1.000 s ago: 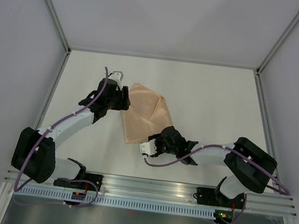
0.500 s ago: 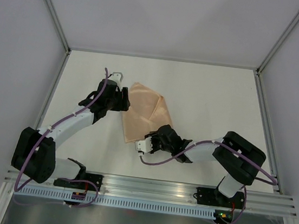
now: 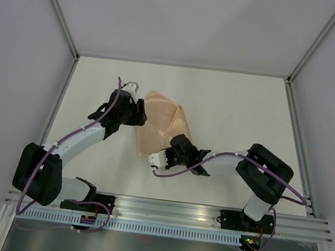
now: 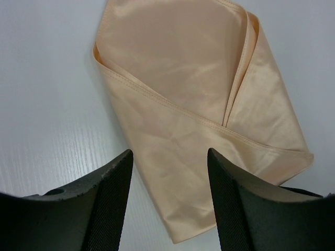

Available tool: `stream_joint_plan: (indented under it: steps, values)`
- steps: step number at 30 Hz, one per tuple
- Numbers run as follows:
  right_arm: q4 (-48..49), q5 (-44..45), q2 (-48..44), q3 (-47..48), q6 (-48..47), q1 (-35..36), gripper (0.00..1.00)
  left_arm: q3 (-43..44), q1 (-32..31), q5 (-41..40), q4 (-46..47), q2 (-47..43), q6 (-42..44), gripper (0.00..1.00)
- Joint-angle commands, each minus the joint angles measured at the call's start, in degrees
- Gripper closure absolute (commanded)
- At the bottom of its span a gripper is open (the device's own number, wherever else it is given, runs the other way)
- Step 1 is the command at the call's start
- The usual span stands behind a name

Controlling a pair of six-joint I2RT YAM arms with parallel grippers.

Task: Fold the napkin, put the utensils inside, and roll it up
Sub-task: Roll the napkin at the center of the board.

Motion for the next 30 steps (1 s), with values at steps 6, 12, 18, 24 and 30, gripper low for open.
stream_joint_plan:
  steps: [6, 12, 18, 24, 30]
  values:
    - [-15.5, -7.2, 0.9, 5.2, 4.7, -2.0, 0.99, -2.2, 0.3, 2.4, 3.6, -3.1, 0.6, 0.36]
    - [-29.1, -14.1, 2.5, 12.9, 6.3, -4.9, 1.0, -5.1, 0.2, 3.5, 6.4, -6.7, 0.4, 0.37]
    - [-41.9, -21.6, 6.1, 21.5, 7.0, -8.0, 1.0, -10.8, 0.0, 2.1, 11.5, -13.3, -0.5, 0.37]
    - [-50.7, -27.1, 11.4, 28.1, 7.1, -10.9, 1.0, -16.3, -1.3, 1.0, 17.1, -19.9, 0.2, 0.37]
    - [-58.1, -29.2, 15.8, 34.1, 7.0, -12.9, 0.99, -20.1, -3.3, -1.1, 21.9, -27.0, 3.1, 0.37]
